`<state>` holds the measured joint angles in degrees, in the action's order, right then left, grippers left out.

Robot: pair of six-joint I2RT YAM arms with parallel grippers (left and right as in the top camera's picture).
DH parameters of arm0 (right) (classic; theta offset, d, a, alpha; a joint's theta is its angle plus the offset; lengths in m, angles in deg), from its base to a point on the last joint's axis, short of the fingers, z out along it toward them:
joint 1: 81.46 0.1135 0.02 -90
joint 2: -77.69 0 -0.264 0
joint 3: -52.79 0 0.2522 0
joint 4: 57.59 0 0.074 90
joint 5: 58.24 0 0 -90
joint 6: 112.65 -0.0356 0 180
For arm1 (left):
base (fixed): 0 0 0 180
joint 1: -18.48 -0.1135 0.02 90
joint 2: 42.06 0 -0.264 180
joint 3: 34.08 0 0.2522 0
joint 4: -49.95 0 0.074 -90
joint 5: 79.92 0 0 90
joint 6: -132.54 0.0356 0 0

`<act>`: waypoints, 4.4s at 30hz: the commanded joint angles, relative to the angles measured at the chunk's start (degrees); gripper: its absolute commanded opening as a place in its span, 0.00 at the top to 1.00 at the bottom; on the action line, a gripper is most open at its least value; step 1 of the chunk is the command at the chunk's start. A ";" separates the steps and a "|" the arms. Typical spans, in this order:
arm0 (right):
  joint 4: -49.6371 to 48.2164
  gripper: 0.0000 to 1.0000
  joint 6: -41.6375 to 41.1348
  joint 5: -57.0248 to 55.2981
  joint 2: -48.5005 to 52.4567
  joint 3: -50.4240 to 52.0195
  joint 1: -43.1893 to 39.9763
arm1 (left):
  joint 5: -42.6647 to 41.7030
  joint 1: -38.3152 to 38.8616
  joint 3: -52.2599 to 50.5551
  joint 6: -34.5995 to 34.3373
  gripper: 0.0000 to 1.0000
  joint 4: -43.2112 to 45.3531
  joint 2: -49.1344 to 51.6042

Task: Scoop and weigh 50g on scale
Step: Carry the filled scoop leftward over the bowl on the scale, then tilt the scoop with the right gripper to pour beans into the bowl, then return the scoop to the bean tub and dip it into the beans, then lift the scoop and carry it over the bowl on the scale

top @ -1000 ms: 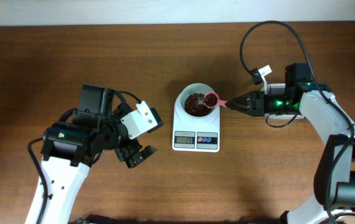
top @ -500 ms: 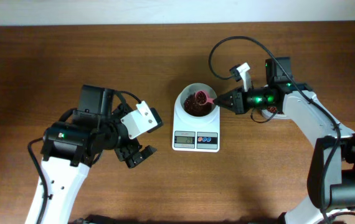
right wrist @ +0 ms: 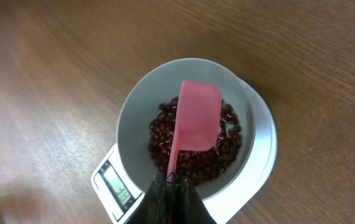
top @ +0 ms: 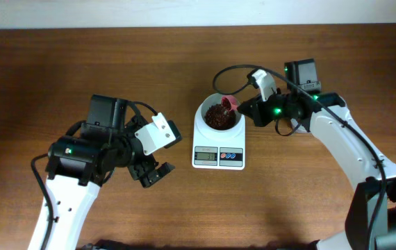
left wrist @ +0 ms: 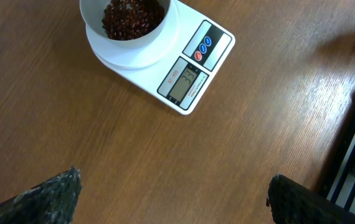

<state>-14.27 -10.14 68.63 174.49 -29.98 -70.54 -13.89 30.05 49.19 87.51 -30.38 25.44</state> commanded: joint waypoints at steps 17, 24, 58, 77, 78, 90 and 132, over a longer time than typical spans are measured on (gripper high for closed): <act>1.49 0.96 3.80 -18.62 -4.57 -3.32 7.74 | -0.24 -0.24 -0.11 -0.48 0.01 0.07 0.02; 4.26 0.96 3.82 -18.73 -6.03 -3.32 8.68 | -0.22 -0.24 -0.11 -0.48 0.01 0.07 0.02; 18.36 0.96 4.61 -22.69 -12.20 -8.11 -25.68 | -0.22 -0.24 -0.11 -0.48 0.01 0.07 0.02; 28.37 0.96 6.80 -8.94 4.83 -7.76 -27.82 | -0.22 -0.24 -0.11 -0.48 0.01 0.07 0.02; 28.33 0.96 6.80 -8.52 4.83 -7.76 -27.82 | -0.24 -0.24 -0.11 -0.48 0.01 0.07 0.02; 23.82 0.96 6.78 -7.67 8.59 -6.40 -27.82 | -0.22 -0.24 -0.11 -0.48 0.01 0.07 0.02; 25.62 0.96 6.78 37.99 9.44 -6.40 -28.44 | -0.24 -0.24 -0.11 -0.48 0.01 0.07 0.02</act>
<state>11.30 -4.02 104.60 183.40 -36.91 -104.27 -13.89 30.05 49.19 87.51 -30.38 25.44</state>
